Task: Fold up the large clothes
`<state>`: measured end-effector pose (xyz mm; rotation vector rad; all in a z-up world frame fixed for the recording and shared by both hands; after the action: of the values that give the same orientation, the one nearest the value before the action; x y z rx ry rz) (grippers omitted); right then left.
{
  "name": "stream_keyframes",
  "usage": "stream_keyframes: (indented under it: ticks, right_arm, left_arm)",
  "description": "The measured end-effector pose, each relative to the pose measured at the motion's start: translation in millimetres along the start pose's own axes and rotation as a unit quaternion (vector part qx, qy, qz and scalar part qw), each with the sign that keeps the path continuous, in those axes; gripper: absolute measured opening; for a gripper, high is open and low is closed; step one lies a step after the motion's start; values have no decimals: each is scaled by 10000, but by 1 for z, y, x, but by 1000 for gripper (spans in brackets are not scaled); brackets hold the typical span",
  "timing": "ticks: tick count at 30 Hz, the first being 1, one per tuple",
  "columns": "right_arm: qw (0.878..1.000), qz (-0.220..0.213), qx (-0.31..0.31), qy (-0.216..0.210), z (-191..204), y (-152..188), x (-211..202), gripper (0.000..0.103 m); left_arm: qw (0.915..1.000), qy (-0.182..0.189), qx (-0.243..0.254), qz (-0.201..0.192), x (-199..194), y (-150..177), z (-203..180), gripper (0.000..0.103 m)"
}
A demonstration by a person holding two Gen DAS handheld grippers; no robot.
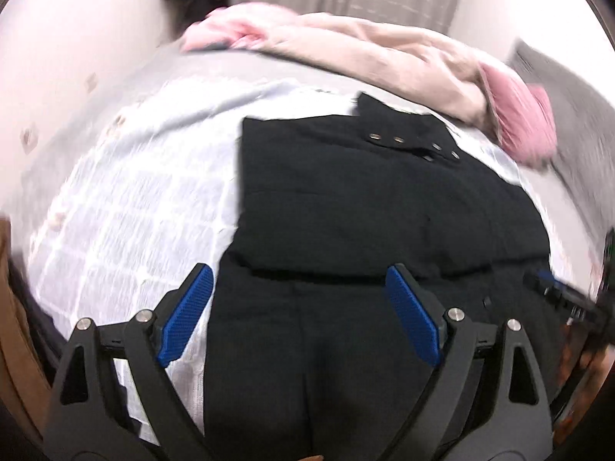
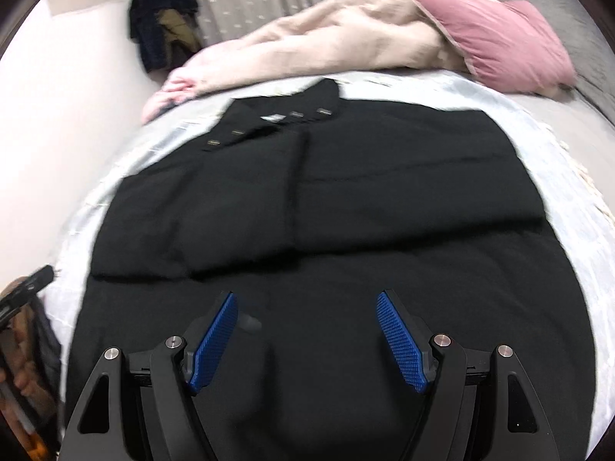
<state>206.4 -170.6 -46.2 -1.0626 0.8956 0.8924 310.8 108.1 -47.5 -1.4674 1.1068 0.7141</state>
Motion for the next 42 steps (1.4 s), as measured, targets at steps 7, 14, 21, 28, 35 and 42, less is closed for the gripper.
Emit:
stream_keyframes:
  ticks: [7, 14, 21, 28, 35, 42]
  right_arm:
    - [9962, -72, -510, 698, 45, -36, 28, 76]
    - [9977, -25, 427, 520, -19, -62, 58, 76]
    - [9994, -269, -44, -210, -2, -87, 49, 9]
    - [9981, -119, 154, 576, -33, -88, 61, 10]
    - [9956, -5, 220, 906, -44, -64, 61, 43]
    - [9975, -76, 225, 669, -59, -17, -13, 69]
  left_arm:
    - [9994, 113, -287, 160, 25, 4, 5, 91]
    - [9995, 260, 56, -188, 35, -1, -15, 91]
    - [9953, 667, 305, -630, 45, -13, -30, 91]
    - [9979, 319, 560, -117, 89, -5, -37, 91]
    - [9956, -232, 905, 56, 85, 5, -47, 91]
    - [9963, 356, 483, 610, 61, 35, -53, 93]
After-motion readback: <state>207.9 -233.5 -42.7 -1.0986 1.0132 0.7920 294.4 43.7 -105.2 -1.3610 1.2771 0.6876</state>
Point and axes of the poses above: each gripper's, at about its wrist camera, not at the fingertips, and x roughly the way its jaws point, z to its left, y to its underside, the point moved 9 cm from there along x, roughly the way its jaws point, and after that the axes turned 15 degrees about z, right-handed, at the moved point
